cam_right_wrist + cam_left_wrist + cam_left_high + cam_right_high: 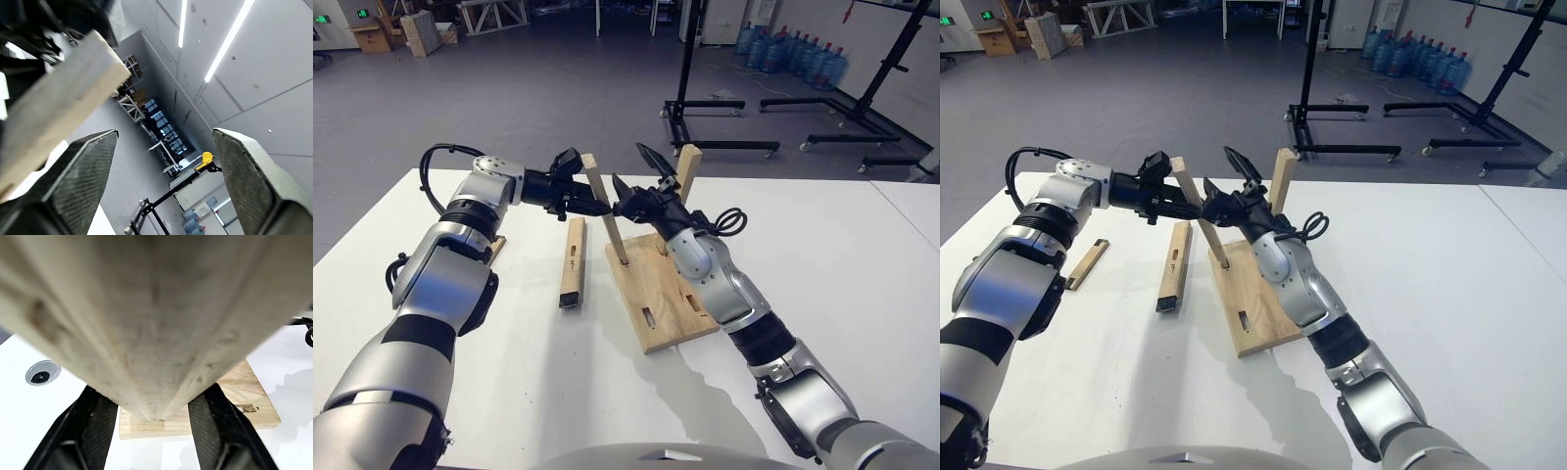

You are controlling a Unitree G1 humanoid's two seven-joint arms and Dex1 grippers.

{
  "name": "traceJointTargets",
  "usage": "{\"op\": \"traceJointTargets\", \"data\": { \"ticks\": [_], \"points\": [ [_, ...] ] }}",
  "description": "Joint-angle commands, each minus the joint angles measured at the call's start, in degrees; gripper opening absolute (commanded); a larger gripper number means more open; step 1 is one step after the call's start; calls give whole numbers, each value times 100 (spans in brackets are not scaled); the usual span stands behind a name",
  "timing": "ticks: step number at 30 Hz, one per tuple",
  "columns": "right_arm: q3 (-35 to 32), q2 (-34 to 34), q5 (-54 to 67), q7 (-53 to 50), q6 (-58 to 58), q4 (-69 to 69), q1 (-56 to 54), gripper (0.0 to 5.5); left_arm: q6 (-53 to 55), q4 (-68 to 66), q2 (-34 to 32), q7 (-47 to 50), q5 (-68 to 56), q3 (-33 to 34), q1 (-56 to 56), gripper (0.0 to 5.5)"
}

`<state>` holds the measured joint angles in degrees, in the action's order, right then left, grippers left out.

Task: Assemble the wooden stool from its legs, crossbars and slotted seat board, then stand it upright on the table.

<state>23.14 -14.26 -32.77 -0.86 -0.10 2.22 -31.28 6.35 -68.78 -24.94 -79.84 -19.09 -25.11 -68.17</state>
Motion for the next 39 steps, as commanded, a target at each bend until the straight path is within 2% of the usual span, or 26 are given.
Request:
{"op": "traceJointTargets", "data": {
  "ticks": [1, 7, 12, 18, 23, 29, 39],
  "points": [
    [-338, 109, -71, -168, 73, 155, -526, 357, 720, -702, 439, 211, 1732, -1104, 1550, 201],
    [-360, 136, 10, -87, 64, 208, -490, 357, 1041, -795, 352, 418, 1390, -692, 1459, 201],
    [-449, 104, 2, 2, 80, 163, -391, 357, 1263, -786, 178, 168, 1117, -327, 1371, 201],
    [-481, 144, -17, 23, 117, 239, -425, 357, 1187, -780, 284, 332, 1438, -539, 1442, 201],
    [-187, -96, -553, 153, 318, 933, -672, 357, 1020, -749, 464, 553, 1957, -1097, 1464, 201],
    [-177, -152, -543, 333, 401, 991, -388, 357, 961, -704, 784, 591, 2140, -1493, 1459, 201],
    [-325, -47, -541, 59, 298, 1079, -977, 357, 966, -735, 958, 758, 2213, -1695, 1789, 201]
  ]
}}
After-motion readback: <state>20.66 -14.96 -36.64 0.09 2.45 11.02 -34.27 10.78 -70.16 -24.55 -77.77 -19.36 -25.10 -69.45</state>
